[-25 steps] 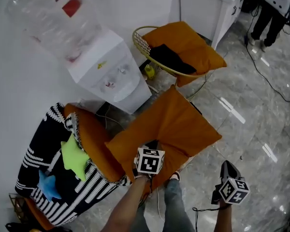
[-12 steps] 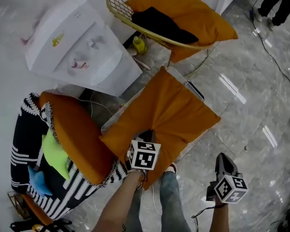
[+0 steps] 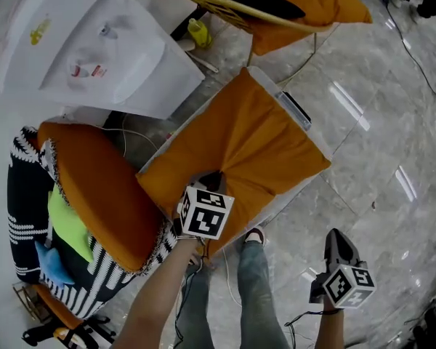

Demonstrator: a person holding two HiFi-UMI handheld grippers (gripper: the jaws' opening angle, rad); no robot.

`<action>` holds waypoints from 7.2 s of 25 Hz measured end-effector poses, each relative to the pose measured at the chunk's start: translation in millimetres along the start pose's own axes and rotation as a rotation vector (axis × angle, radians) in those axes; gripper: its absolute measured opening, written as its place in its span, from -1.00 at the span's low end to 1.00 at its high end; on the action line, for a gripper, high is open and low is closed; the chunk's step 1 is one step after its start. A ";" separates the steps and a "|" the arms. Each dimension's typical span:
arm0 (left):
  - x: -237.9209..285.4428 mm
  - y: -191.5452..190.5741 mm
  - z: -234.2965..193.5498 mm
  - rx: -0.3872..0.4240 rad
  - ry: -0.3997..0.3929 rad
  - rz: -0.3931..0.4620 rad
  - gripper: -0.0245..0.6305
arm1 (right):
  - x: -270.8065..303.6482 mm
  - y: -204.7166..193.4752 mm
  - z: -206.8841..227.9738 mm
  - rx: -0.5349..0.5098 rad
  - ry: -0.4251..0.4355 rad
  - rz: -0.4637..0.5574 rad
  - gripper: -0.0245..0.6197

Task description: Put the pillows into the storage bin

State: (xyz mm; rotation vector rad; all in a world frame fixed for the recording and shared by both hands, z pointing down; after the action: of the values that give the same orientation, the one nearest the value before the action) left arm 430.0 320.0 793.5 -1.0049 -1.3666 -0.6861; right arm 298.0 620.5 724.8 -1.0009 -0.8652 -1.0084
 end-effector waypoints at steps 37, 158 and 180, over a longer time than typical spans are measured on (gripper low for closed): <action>49.8 -21.2 -5.3 -0.194 -0.085 -0.022 -0.26 | 29.4 0.7 -31.0 -0.128 0.028 -0.064 -0.92; -239.0 -1029.8 -486.3 -1.718 0.414 0.275 -0.80 | 118.4 -452.5 -958.3 -1.447 0.333 -0.412 -0.92; -396.9 -941.8 -439.5 -1.624 0.415 0.411 -0.81 | 7.2 -385.9 -977.3 -1.427 0.429 -0.239 -0.92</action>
State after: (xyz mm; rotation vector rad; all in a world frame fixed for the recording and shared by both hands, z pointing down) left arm -241.8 -547.2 608.0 -2.1043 0.0485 -1.5965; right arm 52.0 -381.9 527.7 -1.7381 0.2562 -2.0229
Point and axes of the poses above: the fingertips, and each gripper's own axes: x forward along the fingers, z to its right, y out of its top, the point moved 3 cm from there along -x, backward along the fingers, and after that the axes turned 14 degrees about -z, right-handed, at the moved point
